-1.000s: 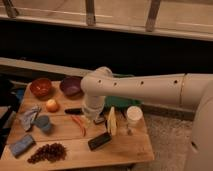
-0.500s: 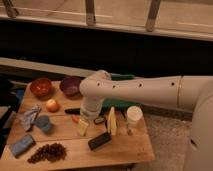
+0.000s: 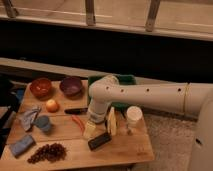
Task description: Wipe purple bowl with eraser
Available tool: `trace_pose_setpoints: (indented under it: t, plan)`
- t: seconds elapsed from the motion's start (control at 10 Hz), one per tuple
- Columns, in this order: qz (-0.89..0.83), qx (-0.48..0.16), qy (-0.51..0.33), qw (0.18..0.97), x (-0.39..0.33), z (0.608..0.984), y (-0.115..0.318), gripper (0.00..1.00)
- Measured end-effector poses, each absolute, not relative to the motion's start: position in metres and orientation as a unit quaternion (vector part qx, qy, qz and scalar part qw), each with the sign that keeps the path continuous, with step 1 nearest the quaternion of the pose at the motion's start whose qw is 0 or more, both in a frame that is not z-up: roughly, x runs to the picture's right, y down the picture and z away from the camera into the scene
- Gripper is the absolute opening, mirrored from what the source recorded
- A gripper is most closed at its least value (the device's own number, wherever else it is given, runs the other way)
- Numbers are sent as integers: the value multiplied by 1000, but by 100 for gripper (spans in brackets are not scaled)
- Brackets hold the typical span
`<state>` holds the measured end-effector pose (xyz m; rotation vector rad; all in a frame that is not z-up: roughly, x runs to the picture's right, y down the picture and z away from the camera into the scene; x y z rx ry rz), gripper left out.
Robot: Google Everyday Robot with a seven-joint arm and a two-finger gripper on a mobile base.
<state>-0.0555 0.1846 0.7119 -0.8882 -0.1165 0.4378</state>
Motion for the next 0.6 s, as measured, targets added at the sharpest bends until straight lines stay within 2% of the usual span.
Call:
trace_pose_setpoints:
  t: [0.4,0.6]
  plan:
    - [197,-424,-55,882,-58,711,185,80]
    - [157,-432,-5,888,-70,717,196,80]
